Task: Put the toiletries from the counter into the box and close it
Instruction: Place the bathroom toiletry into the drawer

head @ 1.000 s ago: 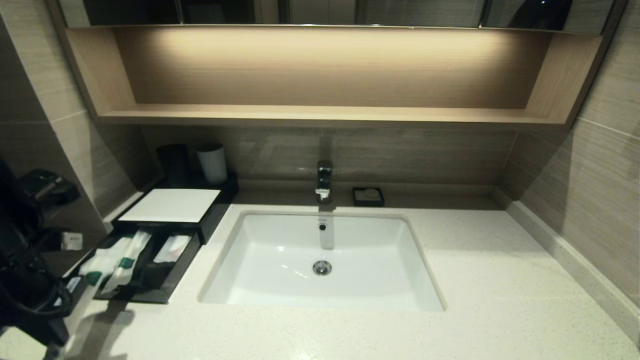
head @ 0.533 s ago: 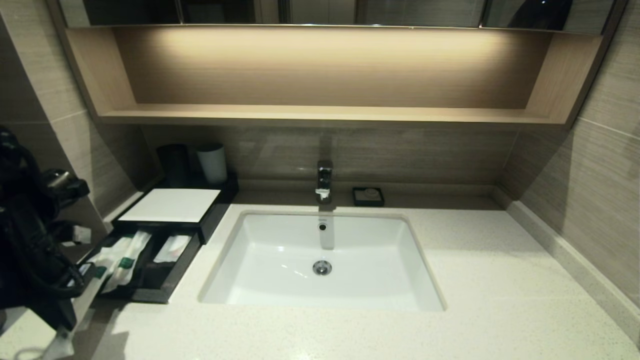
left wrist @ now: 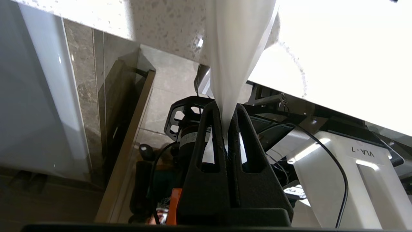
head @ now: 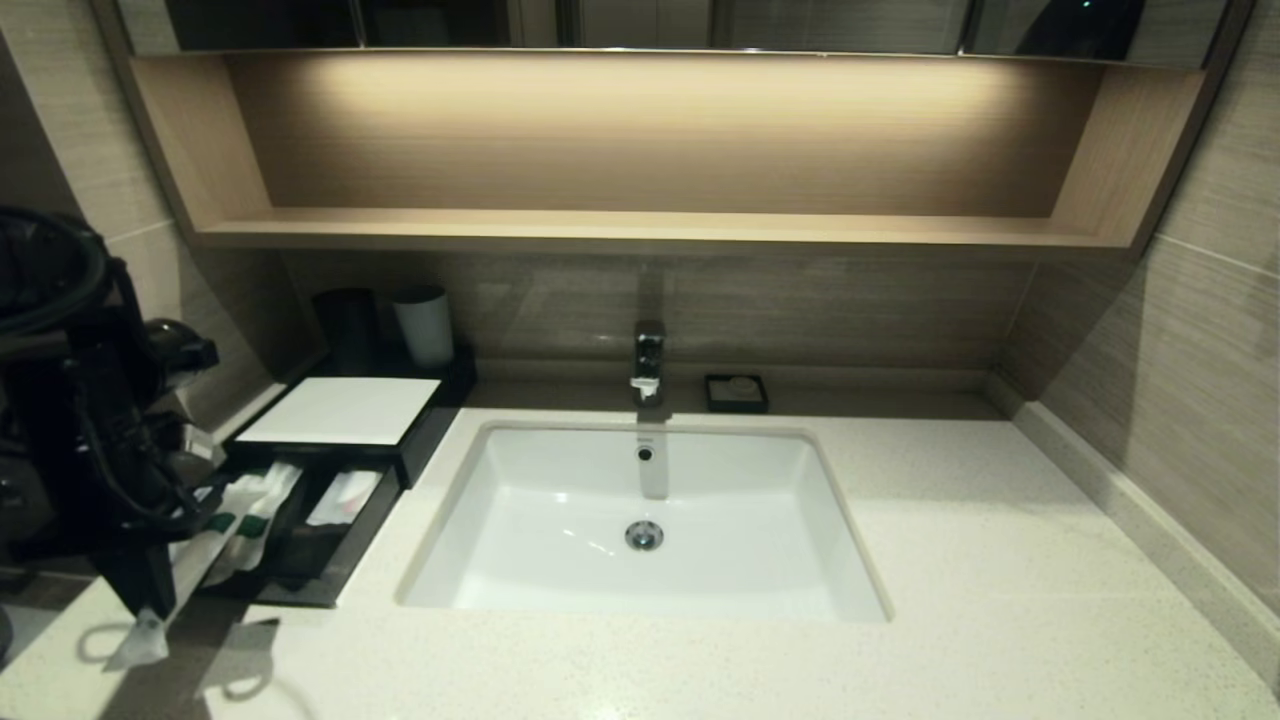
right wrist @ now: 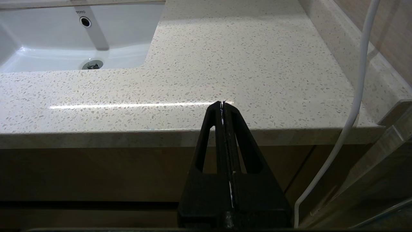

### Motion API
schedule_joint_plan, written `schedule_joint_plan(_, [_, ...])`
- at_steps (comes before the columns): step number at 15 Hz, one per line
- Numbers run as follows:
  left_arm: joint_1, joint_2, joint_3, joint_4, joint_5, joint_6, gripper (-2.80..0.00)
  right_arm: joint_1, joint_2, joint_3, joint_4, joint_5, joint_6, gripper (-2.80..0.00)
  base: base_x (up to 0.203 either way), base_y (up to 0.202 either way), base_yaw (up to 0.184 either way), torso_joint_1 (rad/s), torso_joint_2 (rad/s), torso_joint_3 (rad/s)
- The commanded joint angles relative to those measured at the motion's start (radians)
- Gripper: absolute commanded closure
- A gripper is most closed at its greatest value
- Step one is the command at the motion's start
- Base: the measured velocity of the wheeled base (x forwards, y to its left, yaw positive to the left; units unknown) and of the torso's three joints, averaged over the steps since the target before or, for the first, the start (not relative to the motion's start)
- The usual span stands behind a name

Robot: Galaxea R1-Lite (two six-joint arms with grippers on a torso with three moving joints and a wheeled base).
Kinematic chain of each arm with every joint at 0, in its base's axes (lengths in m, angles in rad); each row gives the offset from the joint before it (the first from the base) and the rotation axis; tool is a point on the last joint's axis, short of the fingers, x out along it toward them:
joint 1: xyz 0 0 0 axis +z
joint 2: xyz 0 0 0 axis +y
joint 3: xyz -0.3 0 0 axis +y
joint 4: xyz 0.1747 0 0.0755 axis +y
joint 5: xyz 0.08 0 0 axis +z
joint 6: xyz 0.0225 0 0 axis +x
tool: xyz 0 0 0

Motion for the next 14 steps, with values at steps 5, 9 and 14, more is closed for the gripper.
schedule_joint_plan(5, [-0.004, 0.114, -0.100, 0.003, -0.008, 0.000, 0.00, 0.000, 0.002, 0.000, 0.003, 0.001, 0.000, 0.00, 0.000, 0.000, 0.000, 0.000, 0.00, 0.000])
schedule_joint_plan(9, [-0.003, 0.195, -0.245, 0.002, -0.005, 0.008, 0.00, 0.000, 0.002, 0.000, 0.002, -0.001, 0.000, 0.00, 0.000, 0.000, 0.000, 0.000, 0.00, 0.000])
schedule_joint_plan(14, [-0.001, 0.246, -0.251, -0.100, -0.001, 0.024, 0.00, 0.000, 0.002, 0.000, 0.002, 0.001, 0.000, 0.00, 0.000, 0.000, 0.000, 0.000, 0.00, 0.000])
